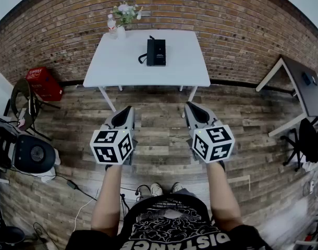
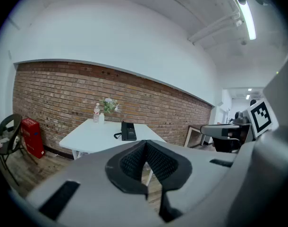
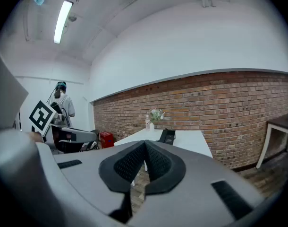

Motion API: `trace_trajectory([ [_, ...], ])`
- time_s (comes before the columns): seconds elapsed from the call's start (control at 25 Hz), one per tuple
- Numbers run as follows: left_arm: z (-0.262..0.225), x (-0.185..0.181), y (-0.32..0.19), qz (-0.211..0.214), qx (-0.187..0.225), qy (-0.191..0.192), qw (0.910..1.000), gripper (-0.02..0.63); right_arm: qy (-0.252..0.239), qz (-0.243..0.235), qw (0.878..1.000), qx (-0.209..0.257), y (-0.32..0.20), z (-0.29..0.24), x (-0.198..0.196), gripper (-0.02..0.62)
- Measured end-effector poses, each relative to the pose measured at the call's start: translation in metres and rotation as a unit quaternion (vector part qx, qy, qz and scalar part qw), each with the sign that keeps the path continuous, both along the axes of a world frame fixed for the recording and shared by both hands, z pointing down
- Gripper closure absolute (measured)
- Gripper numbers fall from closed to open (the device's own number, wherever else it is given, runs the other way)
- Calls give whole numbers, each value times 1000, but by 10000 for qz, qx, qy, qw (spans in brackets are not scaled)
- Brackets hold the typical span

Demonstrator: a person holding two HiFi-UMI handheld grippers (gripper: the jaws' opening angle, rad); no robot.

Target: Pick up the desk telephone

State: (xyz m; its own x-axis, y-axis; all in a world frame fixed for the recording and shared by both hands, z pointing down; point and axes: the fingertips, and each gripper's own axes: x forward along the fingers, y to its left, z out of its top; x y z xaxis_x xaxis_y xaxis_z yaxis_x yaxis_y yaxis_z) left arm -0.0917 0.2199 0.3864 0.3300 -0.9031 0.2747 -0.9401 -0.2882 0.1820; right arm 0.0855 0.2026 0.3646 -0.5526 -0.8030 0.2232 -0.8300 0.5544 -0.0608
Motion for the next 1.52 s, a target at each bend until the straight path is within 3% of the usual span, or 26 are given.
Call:
trace_trajectory([
  [0.76, 6, -7, -58, 251, 52, 157, 9995, 595, 76, -165, 9998, -65, -52, 16, -24, 592],
  [1.52, 24, -9, -211, 117, -236, 296, 9992, 486, 51, -462, 9982, -371, -213, 40, -29, 540],
])
